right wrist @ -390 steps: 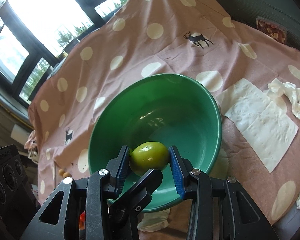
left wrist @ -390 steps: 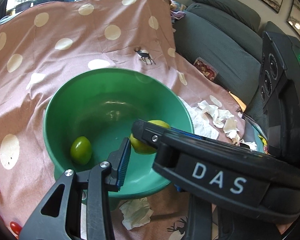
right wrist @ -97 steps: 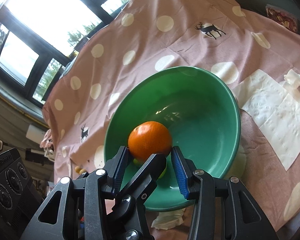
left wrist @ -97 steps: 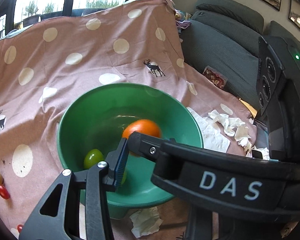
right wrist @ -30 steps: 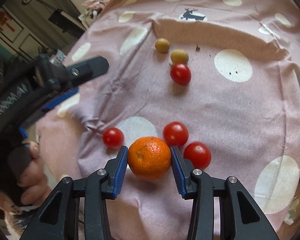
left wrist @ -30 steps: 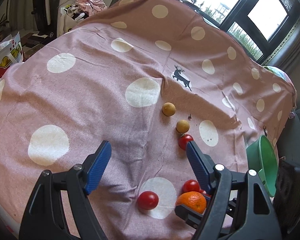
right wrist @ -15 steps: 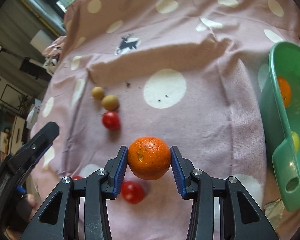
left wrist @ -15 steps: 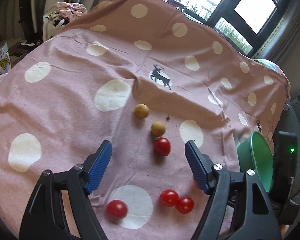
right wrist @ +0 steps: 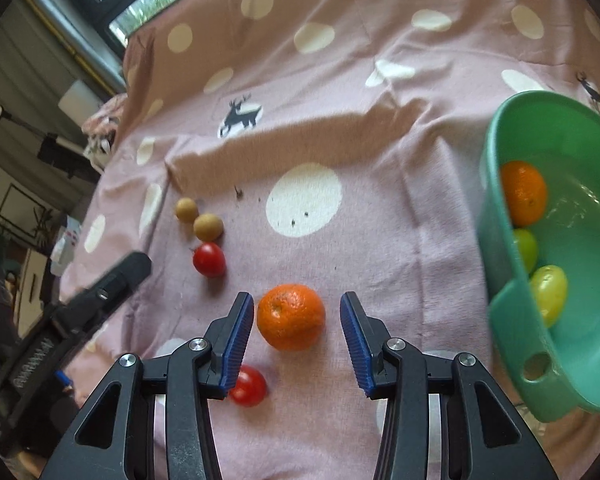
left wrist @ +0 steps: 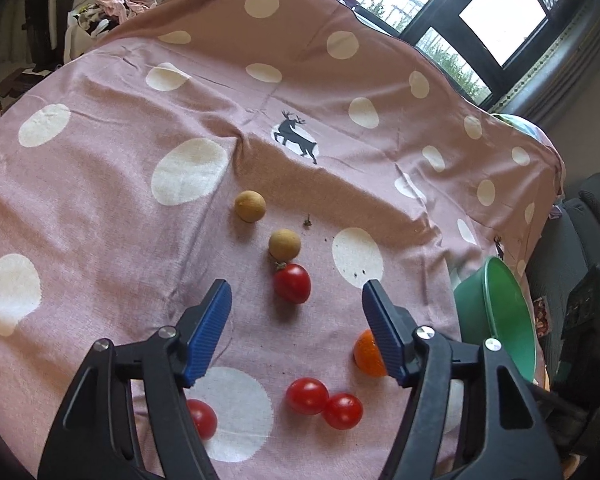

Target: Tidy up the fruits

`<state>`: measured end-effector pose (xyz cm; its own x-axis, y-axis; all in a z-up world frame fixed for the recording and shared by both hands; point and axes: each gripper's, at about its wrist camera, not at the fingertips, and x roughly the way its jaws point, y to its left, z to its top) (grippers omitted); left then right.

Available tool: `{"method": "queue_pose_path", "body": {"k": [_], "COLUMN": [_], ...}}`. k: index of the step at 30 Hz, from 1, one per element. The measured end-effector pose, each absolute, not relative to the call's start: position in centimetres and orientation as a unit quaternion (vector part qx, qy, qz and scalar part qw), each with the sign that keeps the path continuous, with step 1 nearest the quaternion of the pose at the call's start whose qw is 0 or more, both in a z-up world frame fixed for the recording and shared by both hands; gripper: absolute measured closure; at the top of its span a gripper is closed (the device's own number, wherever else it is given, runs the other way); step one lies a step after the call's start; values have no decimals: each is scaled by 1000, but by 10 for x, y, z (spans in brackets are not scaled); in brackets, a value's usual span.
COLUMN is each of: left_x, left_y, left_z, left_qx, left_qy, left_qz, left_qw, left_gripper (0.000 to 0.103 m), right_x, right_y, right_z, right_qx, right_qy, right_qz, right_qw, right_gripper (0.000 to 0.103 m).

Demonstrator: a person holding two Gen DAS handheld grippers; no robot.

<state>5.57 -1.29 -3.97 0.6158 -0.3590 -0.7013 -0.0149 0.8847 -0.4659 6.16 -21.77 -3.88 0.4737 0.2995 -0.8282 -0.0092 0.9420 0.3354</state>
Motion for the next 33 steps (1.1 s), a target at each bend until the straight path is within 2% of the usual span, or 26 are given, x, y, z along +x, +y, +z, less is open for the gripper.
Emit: {"method": "queue_pose_path", "body": {"k": [5, 8, 13, 33], "left_x": [53, 52, 51, 54], "left_y": [-32, -51, -76, -106], "left_z": [-44, -47, -55, -76], "left_qx": [-202, -179, -151, -113], "left_qy": [441, 451, 468, 499], "left_qz": [-134, -159, -193, -213], "left_qw": [864, 860, 849, 832], "left_gripper": [43, 47, 49, 54], "right_x": [58, 61, 64, 73], "right_y": [-237, -242, -239, -235], "right_z": [-28, -34, -45, -70], "right_qx": [198, 232, 265, 269], "right_qy": [467, 474, 493, 536], "right_qz": [83, 97, 113, 113], "right_qw": [858, 844, 821, 792], "right_gripper": [57, 57, 57, 57]}}
